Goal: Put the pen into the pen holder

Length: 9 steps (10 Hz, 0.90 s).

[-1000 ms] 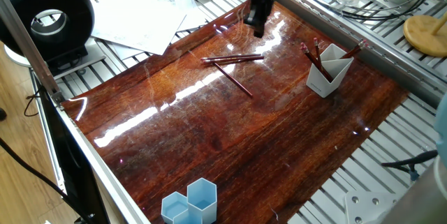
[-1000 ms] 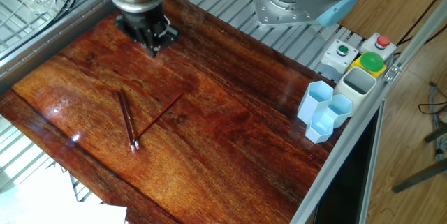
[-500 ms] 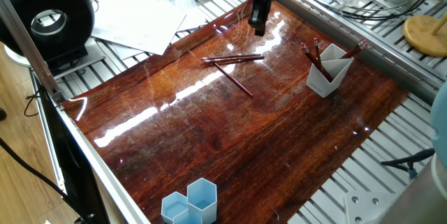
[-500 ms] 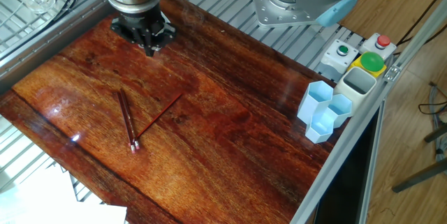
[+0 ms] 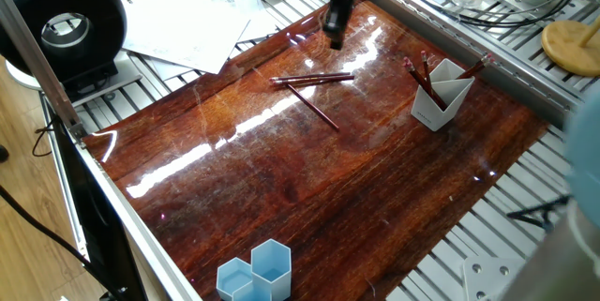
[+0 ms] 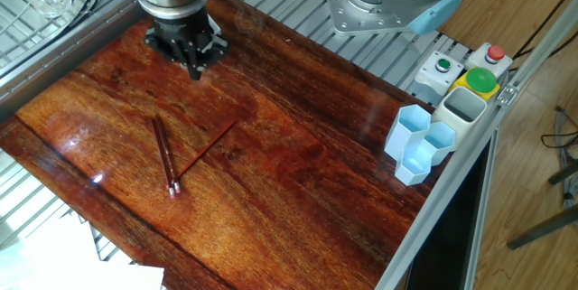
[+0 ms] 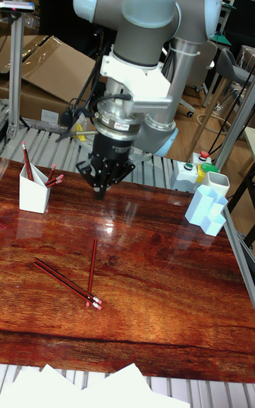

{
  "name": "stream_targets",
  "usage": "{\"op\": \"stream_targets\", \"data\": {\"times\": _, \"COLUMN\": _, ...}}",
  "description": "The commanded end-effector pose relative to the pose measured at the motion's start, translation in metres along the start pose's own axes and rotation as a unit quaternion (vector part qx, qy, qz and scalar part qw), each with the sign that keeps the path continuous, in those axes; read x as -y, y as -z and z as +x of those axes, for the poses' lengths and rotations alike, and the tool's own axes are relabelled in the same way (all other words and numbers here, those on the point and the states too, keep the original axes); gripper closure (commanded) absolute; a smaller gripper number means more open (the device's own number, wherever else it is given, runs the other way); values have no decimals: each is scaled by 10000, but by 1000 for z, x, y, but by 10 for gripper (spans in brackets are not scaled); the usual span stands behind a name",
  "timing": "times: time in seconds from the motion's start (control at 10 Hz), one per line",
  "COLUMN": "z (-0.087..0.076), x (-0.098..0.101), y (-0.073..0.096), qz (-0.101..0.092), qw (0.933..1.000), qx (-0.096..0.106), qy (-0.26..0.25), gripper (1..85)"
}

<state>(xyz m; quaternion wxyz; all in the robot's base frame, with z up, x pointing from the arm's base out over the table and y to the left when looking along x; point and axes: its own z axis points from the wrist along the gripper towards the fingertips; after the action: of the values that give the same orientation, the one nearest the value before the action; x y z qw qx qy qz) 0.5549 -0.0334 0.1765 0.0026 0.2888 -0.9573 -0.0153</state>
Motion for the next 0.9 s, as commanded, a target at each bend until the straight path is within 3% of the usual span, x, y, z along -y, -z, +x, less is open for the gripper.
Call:
{"op": "stream_targets", "data": {"times": 0.0, "z": -64, "x": 3, "y": -6, "qz": -313, "qw": 9977, "qx": 55, "qy": 593, "gripper": 847}}
{"op": "stream_targets", "data": {"times": 0.1, "z": -86, "x": 3, "y": -4, "qz": -289, "qw": 9970, "qx": 1, "qy": 715, "gripper": 847}}
{"op": "stream_targets", "data": {"times": 0.2, "z": -98, "x": 3, "y": -4, "qz": -182, "qw": 9967, "qx": -23, "qy": 788, "gripper": 847}}
{"op": "stream_targets", "data": {"times": 0.3, "z": -99, "x": 2, "y": -6, "qz": -136, "qw": 9967, "qx": -39, "qy": 794, "gripper": 847}}
{"op": "stream_targets", "data": {"times": 0.5, "z": -80, "x": 19, "y": -18, "qz": -90, "qw": 9946, "qx": -17, "qy": 1038, "gripper": 847}}
{"op": "stream_targets", "data": {"times": 0.6, "z": -78, "x": 20, "y": -18, "qz": -86, "qw": 9921, "qx": 11, "qy": 1252, "gripper": 847}}
{"op": "stream_targets", "data": {"times": 0.8, "z": -74, "x": 18, "y": -18, "qz": -135, "qw": 9949, "qx": -59, "qy": 1000, "gripper": 847}}
